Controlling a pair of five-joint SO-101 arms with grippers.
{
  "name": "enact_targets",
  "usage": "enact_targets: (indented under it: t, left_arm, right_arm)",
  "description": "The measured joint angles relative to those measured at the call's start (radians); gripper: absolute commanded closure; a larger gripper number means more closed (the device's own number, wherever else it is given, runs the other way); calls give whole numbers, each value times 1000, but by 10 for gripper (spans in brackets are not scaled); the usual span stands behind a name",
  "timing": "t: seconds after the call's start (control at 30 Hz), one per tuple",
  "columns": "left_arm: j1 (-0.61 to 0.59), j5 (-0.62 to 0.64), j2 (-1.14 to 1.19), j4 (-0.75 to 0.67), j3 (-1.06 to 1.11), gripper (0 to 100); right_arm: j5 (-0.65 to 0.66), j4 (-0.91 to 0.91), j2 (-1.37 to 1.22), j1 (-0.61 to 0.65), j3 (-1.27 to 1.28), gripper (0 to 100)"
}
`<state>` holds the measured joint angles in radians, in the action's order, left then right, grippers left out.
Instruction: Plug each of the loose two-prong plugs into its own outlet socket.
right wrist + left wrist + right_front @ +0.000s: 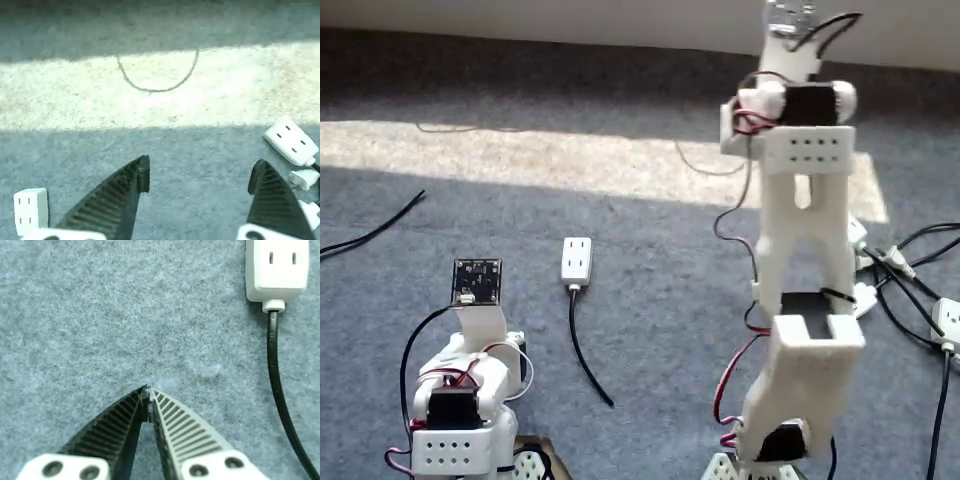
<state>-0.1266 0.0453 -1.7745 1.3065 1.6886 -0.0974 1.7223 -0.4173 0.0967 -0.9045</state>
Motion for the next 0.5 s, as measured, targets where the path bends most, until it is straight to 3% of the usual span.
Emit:
enact_targets:
  t: [0.23, 0.5]
  left_arm:
    - [0, 0, 0, 0, 0, 994]
    - [0, 0, 0, 0, 0, 994]
  right_arm:
    - [0, 0, 55, -270, 52, 685]
    - [0, 0, 95, -299, 29, 685]
